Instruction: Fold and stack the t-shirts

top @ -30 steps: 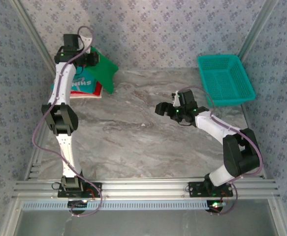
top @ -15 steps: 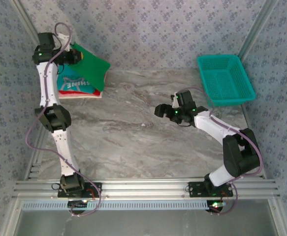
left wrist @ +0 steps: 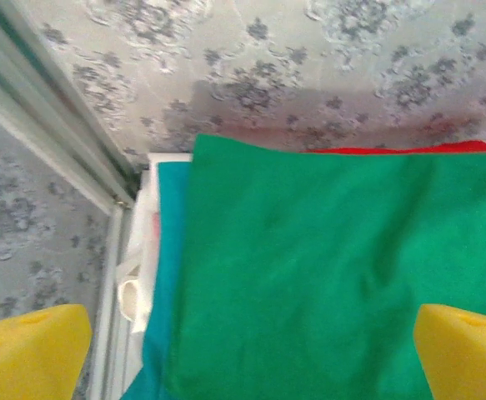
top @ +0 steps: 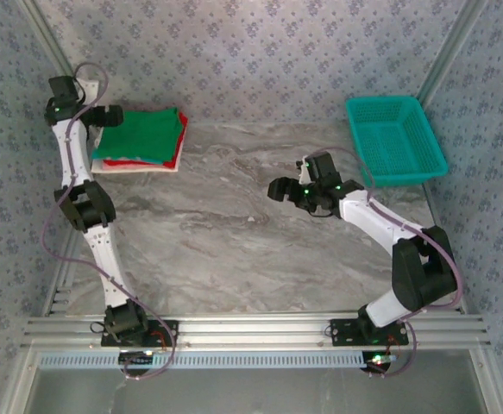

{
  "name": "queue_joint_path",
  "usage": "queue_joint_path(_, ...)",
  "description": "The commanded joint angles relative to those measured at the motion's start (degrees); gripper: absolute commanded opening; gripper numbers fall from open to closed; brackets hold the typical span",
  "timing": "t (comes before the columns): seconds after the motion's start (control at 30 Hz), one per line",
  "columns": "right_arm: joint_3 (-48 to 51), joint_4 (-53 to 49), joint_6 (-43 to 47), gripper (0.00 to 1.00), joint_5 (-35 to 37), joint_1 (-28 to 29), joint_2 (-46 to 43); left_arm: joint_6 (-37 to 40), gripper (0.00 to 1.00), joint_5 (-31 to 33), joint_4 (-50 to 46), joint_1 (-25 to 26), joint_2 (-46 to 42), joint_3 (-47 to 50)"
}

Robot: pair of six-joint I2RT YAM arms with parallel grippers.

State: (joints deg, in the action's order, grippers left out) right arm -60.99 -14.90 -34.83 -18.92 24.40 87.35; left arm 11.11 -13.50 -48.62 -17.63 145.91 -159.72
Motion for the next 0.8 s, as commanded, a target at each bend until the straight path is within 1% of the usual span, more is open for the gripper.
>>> queue_joint_path(0.0,-2.95,-1.93,2.6,0.9,3.28,0.12,-1.66,-7.14,1.0,0.43,2.95,0.09,-10.01,0.64)
queue_joint_path(0.03,-3.63,-2.6,3.4,0.9,4.33,0.04,-1.78,-9.05,1.0,-0.45,4.36,0.42,-12.64,4.28)
queue_joint_path(0.1,-4.31,-3.43,5.28,0.9,7.14,0.0,-2.62,-10.81,1.0,-0.37,10.57,1.93,-19.71,16.94)
queue_joint_path(0.2,-4.06,-3.54,8.9,0.92,13.81,-0.09,-4.88,-11.96,1.0,1.61,28.84,5.39,-35.08,44.07)
queue_joint_path(0.27,-3.65,-3.86,10.81,0.93,20.97,-0.2,-6.89,-14.39,1.0,2.15,36.82,7.27,-44.8,60.24)
queue_joint_path(0.3,-3.13,-3.7,11.6,0.95,24.47,-0.18,-8.08,-15.14,1.0,2.58,39.26,8.23,-48.58,66.37)
queue_joint_path(0.4,1.59,1.03,16.59,0.97,33.18,-0.09,-12.95,-17.21,1.0,6.17,48.52,12.6,-62.28,87.0)
queue_joint_path(0.47,6.08,4.7,19.49,0.98,38.14,-0.71,-16.17,-17.94,1.0,12.48,53.92,16.73,-71.14,99.7)
queue_joint_path(0.57,11.57,7.75,20.65,0.98,43.94,-2.71,-19.66,-19.84,1.0,18.28,60.81,21.11,-80.41,115.19)
queue_joint_path(0.63,16.29,11.83,22.72,0.98,47.03,-3.72,-22.15,-21.69,1.0,19.93,65.14,22.15,-83.71,123.29)
queue_joint_path(0.7,21.82,17.37,25.52,0.99,49.89,-4.32,-24.5,-23.07,1.0,24.0,67.12,22.69,-85.85,129.36)
queue_joint_path(0.77,27.25,23.11,27.62,1.0,52.1,-5.23,-26.15,-22.36,1.0,26.88,72.48,22.7,-87.14,135.99)
